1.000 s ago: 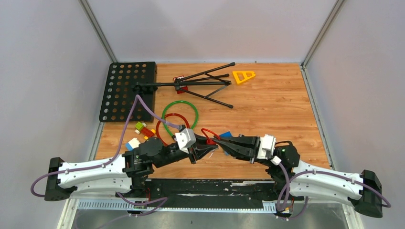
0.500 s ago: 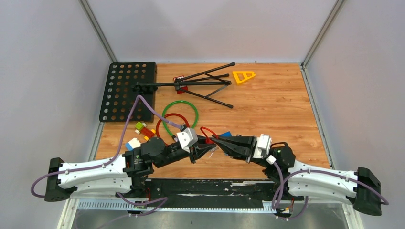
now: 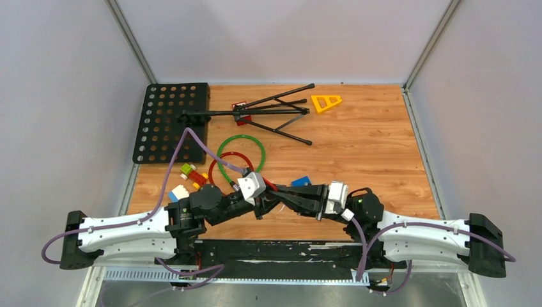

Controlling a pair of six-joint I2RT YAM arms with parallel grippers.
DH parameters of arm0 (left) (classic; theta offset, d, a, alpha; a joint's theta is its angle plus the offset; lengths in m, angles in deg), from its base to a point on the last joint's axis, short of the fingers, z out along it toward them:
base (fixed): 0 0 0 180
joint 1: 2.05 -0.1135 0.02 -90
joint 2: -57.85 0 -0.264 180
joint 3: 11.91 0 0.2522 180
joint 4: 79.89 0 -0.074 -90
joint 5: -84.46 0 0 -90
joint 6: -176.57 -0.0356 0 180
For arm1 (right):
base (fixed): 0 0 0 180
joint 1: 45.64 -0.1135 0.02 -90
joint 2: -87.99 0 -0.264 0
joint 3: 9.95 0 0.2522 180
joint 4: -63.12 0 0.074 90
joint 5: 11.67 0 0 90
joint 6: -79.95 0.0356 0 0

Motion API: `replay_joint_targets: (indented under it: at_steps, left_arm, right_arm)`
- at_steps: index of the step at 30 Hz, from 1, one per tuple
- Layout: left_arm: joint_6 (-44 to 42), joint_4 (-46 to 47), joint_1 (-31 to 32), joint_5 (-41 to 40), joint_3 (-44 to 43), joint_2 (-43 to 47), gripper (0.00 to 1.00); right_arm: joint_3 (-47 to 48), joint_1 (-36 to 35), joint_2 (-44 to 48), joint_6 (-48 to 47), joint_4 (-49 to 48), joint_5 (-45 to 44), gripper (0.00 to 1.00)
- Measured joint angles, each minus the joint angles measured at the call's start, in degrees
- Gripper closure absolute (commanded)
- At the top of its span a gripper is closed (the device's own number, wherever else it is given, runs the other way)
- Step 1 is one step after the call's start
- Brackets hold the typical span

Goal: Lock with the key
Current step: Lock the lock.

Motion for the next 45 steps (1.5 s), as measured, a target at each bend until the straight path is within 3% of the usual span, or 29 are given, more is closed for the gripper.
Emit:
replay_joint_targets:
  at_steps: [11, 19, 27, 33, 38, 41, 45]
  left_arm:
    - [-0.8, -1.2, 0.4, 0.0, 0.2, 0.0, 1.00]
    - [-1.0, -1.2, 0.4, -0.1, 0.7, 0.0, 1.00]
    - [-1.0, -2.1, 0.2, -1.0, 0.7, 0.0, 1.00]
    - [-1.0, -2.8, 0.0, -1.3, 0.7, 0.1, 1.00]
    - [-0.8, 0.5, 0.0, -1.2, 0.6, 2.4, 1.00]
    - [-0.8, 2.9, 0.2, -1.1, 0.6, 3.4, 1.00]
    - [-0.7, 7.6, 0.2, -3.8, -0.7, 5.1, 1.00]
  right_arm:
    - [-4.2, -2.9, 3.7, 0.7, -1.7, -4.7, 1.00]
    - [-6.1, -3.6, 11.1, 4.4, 4.7, -12.5, 1.00]
    - [-4.2, -3.7, 10.9, 6.3, 9.1, -16.1, 0.99]
    - [-2.9, -3.7, 10.2, 6.2, 11.4, -17.1, 0.75]
    - [-0.5, -3.3, 10.2, 4.7, 19.8, -18.8, 0.51]
    - [2.3, -3.3, 12.2, 2.9, 24.4, -18.5, 0.42]
    - [3.7, -3.6, 16.3, 0.1, 33.6, -16.0, 0.39]
